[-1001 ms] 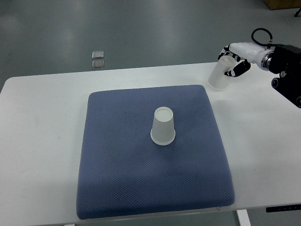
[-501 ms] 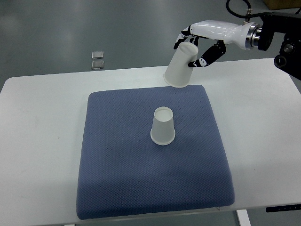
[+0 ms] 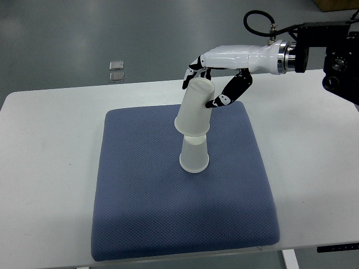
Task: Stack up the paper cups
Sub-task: 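Move the inverted cup over the center cup and lower it on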
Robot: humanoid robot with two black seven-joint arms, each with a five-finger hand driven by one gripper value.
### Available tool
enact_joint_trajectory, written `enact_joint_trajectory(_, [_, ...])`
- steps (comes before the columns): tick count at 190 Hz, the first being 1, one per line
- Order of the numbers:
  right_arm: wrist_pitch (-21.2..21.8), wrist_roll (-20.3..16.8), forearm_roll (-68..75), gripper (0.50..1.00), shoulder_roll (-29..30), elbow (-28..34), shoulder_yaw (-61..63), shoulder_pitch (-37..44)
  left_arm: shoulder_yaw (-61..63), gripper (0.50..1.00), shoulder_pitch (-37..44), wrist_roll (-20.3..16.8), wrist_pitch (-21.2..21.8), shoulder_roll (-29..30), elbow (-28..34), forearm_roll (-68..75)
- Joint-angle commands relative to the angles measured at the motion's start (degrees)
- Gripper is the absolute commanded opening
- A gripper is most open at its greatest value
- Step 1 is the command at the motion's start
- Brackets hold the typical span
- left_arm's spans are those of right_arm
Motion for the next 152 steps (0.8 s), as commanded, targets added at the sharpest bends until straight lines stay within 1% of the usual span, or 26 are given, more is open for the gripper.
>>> enact_joint_trajectory(1, [0.08, -0.15, -0.13, 0.5, 0.66, 0.12, -0.12, -0.98, -0.02, 1.0, 0.0, 0.0, 0.0, 0.0, -0.01, 0.0])
enact_joint_trajectory(41, [-0.45, -0.59, -1.18, 0.5, 1.89, 0.12, -0.3, -2.21, -0.02, 1.0, 0.0, 0.0, 0.0, 0.0, -0.01, 0.0])
enact_joint_trajectory(91, [-0.54, -0.5, -2.5, 0.5, 1.81, 0.12, -0.3, -2.04, -0.02, 1.0, 0.0, 0.0, 0.0, 0.0, -0.01, 0.0])
enact_joint_trajectory(152, [-0.71, -0.06, -7.69, 0.5, 1.72, 0.12, -0.21, -1.95, -0.02, 1.0, 0.0, 0.0, 0.0, 0.0, -0.01, 0.0])
